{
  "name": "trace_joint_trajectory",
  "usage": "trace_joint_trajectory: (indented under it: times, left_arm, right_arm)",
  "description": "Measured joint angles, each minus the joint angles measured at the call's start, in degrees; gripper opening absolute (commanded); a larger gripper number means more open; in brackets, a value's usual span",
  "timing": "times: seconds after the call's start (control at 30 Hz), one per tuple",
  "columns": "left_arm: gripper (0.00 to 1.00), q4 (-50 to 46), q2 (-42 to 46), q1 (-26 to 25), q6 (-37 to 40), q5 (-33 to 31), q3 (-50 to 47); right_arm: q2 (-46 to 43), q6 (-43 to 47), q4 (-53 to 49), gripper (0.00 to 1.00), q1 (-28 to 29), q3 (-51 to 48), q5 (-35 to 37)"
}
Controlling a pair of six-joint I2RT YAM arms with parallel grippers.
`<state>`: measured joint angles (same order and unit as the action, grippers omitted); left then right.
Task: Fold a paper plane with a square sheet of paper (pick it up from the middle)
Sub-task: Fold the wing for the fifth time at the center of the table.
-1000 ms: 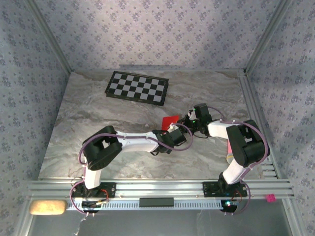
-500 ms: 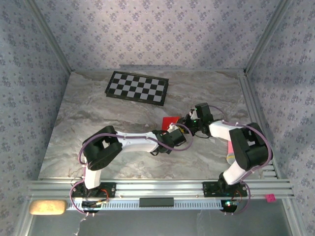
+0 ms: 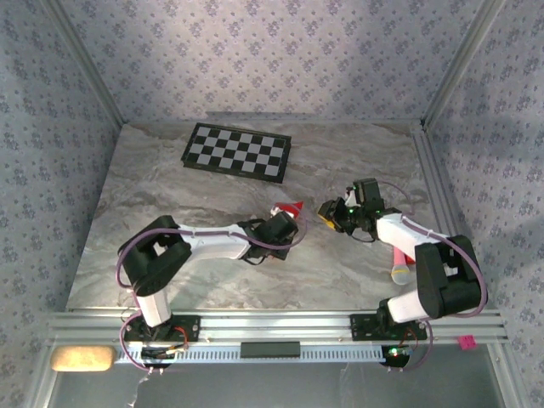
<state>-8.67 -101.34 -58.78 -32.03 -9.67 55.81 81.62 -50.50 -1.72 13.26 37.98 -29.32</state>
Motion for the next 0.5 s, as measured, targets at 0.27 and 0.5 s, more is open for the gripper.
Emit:
trace_joint_trajectory:
  times: [0.27, 0.5]
  left_arm:
    - [0.0, 8.9, 0.5, 3.3, -3.0, 9.3, -4.6]
    - [0.0, 17.0, 1.3, 4.5, -4.8, 14.3, -9.2]
  right_arm:
    - [0.0, 0.8, 0.1, 0.29, 0.0, -0.6, -0.2]
    - [-0.9, 1.8, 1.0, 0.23, 1.7, -0.9, 0.3]
